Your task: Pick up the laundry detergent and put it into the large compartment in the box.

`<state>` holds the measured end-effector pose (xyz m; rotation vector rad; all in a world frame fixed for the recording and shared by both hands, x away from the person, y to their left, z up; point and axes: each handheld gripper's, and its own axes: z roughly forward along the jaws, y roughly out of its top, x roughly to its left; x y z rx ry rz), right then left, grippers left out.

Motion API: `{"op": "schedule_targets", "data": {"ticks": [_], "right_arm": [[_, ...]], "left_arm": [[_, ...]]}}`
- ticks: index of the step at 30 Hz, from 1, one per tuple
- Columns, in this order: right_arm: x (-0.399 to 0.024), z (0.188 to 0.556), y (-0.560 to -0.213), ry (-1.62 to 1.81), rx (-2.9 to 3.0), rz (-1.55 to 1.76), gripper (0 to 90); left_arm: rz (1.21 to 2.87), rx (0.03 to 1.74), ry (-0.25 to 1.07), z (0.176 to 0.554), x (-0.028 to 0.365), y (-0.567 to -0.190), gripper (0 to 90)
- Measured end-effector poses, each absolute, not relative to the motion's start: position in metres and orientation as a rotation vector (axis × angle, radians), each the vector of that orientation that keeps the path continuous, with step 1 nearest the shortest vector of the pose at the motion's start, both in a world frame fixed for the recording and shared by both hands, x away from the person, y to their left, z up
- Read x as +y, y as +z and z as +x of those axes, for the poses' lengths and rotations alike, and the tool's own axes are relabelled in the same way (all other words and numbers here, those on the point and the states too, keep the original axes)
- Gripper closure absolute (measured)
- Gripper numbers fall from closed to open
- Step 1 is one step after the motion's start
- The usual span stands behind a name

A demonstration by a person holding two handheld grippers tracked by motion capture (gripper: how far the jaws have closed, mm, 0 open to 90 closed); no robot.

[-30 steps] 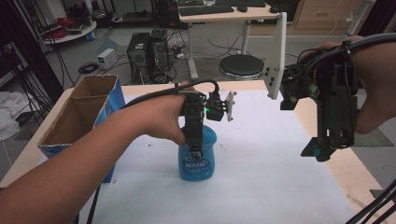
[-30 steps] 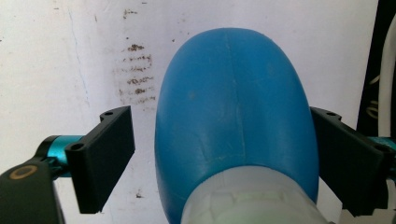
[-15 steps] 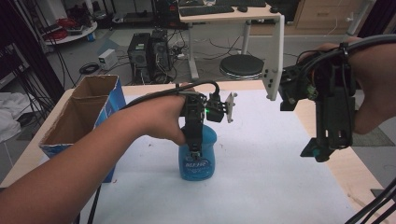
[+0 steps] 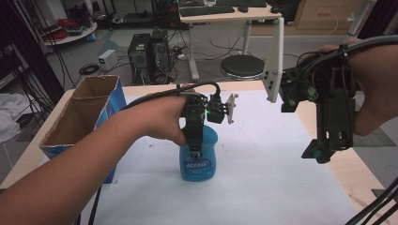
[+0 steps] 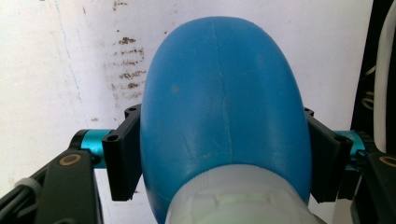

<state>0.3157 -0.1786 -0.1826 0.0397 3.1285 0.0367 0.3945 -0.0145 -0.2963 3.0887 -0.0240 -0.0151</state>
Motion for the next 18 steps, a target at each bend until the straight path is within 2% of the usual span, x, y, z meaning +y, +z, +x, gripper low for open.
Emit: {"op": "schedule_targets", "data": {"ticks": [18], "right_arm": [[-0.1784,0.3165,-0.1845,0.037,3.130,0.041,0.6]], "left_arm": [[3.094,-0.030,0.007,0.3938,-0.0168,-0.2968,31.3]]}}
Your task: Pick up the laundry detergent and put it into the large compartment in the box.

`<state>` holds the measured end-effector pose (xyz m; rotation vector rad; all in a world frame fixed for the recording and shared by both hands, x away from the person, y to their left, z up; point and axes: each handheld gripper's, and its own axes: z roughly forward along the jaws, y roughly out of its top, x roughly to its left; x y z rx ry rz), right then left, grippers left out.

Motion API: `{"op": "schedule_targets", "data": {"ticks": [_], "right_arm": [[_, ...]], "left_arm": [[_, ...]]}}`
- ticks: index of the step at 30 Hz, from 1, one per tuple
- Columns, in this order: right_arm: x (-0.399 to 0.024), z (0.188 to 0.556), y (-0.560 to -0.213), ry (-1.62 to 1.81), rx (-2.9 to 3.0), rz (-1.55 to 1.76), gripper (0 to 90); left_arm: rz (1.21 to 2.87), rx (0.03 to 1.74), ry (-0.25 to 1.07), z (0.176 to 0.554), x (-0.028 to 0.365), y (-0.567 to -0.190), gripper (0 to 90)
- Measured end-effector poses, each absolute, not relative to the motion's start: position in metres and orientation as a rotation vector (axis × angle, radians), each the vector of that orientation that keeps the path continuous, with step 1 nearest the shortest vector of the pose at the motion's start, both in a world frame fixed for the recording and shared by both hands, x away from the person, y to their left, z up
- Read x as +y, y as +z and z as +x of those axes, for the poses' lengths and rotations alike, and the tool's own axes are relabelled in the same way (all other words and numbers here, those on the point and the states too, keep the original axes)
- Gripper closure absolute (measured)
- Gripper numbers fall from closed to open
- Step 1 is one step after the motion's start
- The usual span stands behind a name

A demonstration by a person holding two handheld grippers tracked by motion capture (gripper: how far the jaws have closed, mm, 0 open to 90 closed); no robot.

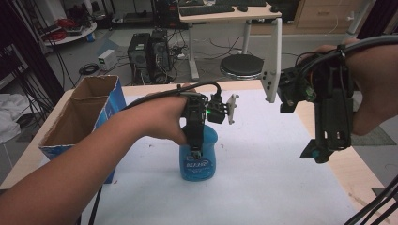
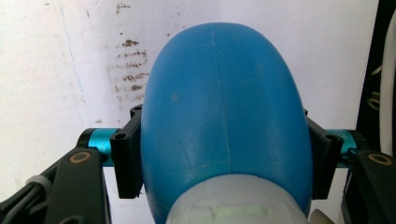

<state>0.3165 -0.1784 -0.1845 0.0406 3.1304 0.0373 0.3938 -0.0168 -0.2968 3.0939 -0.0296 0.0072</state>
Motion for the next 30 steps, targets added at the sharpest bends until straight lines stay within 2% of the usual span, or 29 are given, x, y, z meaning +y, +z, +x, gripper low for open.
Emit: {"op": "schedule_targets", "data": {"ticks": [2,4,15,30], "right_arm": [[-0.179,0.316,-0.185,0.040,3.131,0.042,0.6],[-0.179,0.317,-0.185,0.042,3.131,0.042,0.6],[-0.179,0.317,-0.187,0.043,3.134,0.042,0.6],[-0.176,0.319,-0.188,0.050,3.130,0.032,0.6]], "left_arm": [[3.098,-0.027,0.010,0.394,-0.017,-0.296,31.8],[3.099,-0.030,0.007,0.394,-0.017,-0.296,37.3],[3.121,-0.031,0.038,0.393,-0.016,-0.294,38.1],[3.110,0.164,-0.020,0.397,0.010,-0.247,38.1]]}}
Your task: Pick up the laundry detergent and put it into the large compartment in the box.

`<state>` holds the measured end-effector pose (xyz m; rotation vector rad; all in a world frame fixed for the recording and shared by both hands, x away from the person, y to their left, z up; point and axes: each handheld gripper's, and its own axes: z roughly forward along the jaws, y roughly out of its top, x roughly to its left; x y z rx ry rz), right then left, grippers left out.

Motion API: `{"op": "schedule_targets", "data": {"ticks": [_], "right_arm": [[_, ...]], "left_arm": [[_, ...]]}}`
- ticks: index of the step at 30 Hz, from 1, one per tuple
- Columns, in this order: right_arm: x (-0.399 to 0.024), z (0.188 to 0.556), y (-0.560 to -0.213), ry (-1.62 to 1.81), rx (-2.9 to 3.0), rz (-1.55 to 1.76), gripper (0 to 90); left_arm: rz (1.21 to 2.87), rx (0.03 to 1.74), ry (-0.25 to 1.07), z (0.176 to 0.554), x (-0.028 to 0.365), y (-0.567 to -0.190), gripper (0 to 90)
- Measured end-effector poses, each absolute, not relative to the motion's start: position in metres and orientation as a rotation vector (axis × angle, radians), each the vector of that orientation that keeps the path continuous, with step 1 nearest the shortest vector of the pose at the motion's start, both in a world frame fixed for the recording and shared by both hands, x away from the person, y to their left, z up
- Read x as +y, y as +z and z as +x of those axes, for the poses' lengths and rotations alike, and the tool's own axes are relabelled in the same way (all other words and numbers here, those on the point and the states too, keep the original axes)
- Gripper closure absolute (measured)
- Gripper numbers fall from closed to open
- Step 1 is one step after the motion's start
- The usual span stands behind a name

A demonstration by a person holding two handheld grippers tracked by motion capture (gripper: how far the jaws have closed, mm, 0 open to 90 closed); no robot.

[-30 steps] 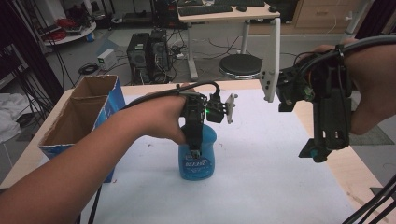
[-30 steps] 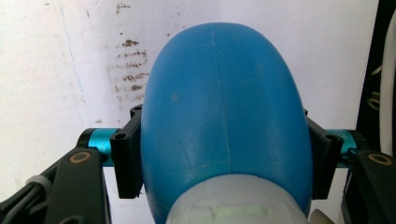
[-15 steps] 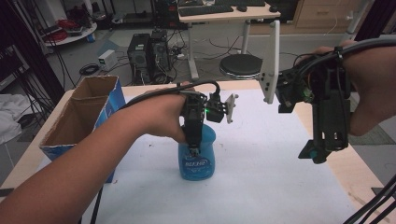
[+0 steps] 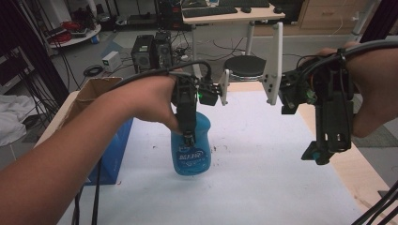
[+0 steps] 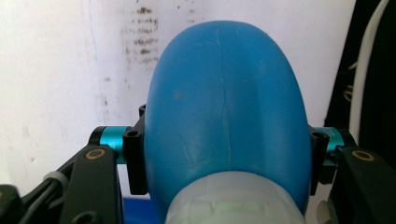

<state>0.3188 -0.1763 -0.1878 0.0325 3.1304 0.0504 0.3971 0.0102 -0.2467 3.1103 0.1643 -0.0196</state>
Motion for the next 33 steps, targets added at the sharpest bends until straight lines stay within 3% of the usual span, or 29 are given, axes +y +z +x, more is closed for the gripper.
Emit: {"op": "schedule_targets", "data": {"ticks": [18,33], "right_arm": [[-0.161,0.322,-0.188,0.044,3.131,-0.031,0.6],[-0.156,0.326,-0.186,0.056,3.115,-0.062,0.6]], "left_arm": [[3.071,0.469,0.054,0.413,0.068,-0.166,38.0],[2.922,1.016,0.061,0.432,0.138,-0.112,38.0]]}}
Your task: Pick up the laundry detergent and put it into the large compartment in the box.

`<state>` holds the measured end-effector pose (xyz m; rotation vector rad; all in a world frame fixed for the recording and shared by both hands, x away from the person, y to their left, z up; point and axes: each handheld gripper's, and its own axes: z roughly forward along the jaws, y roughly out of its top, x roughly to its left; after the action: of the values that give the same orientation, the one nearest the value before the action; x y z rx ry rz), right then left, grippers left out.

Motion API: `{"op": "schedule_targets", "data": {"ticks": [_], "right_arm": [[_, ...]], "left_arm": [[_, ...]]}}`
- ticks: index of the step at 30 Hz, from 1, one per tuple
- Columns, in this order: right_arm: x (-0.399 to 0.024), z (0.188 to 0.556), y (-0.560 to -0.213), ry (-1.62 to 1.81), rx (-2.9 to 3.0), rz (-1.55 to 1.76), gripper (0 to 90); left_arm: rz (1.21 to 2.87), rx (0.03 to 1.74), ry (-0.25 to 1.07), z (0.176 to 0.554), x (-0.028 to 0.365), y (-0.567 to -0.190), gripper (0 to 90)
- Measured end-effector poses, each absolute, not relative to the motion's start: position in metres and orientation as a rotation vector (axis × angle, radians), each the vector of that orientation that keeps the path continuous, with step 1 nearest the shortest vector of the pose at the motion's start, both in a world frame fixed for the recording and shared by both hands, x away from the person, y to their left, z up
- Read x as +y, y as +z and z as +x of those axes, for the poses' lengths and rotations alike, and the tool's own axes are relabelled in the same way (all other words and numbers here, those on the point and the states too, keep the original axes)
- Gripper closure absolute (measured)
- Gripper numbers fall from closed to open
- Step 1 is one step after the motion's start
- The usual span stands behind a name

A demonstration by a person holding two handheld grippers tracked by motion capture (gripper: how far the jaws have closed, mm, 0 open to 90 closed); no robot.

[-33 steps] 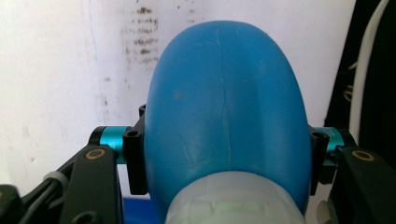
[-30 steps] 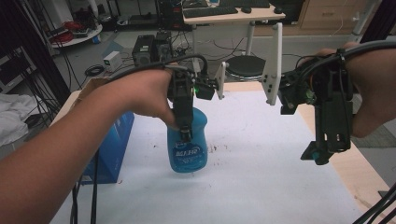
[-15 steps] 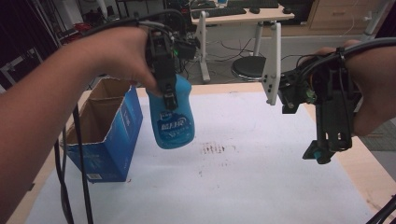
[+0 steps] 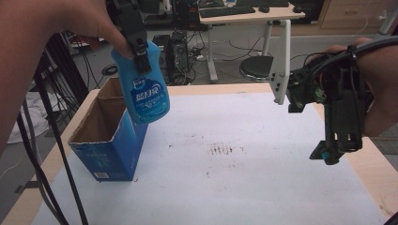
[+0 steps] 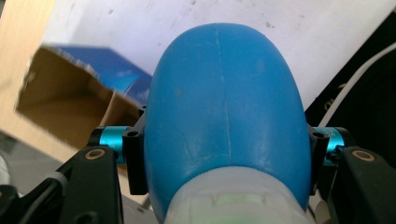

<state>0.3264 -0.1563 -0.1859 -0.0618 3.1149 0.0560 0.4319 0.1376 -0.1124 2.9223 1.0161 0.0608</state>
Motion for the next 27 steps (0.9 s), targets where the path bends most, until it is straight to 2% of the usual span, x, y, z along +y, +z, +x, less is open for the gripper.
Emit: {"op": "schedule_targets", "data": {"ticks": [13,20,27], "right_arm": [[-0.152,0.332,-0.188,0.064,3.117,-0.088,0.6],[-0.149,0.333,-0.188,0.053,3.121,-0.091,0.6],[-0.148,0.333,-0.185,0.055,3.120,-0.081,0.6]], "left_arm": [[2.633,1.595,0.056,0.435,0.204,-0.098,37.9],[2.562,1.758,0.063,0.439,0.235,-0.102,37.9],[2.528,1.815,0.039,0.445,0.255,-0.115,37.9]]}}
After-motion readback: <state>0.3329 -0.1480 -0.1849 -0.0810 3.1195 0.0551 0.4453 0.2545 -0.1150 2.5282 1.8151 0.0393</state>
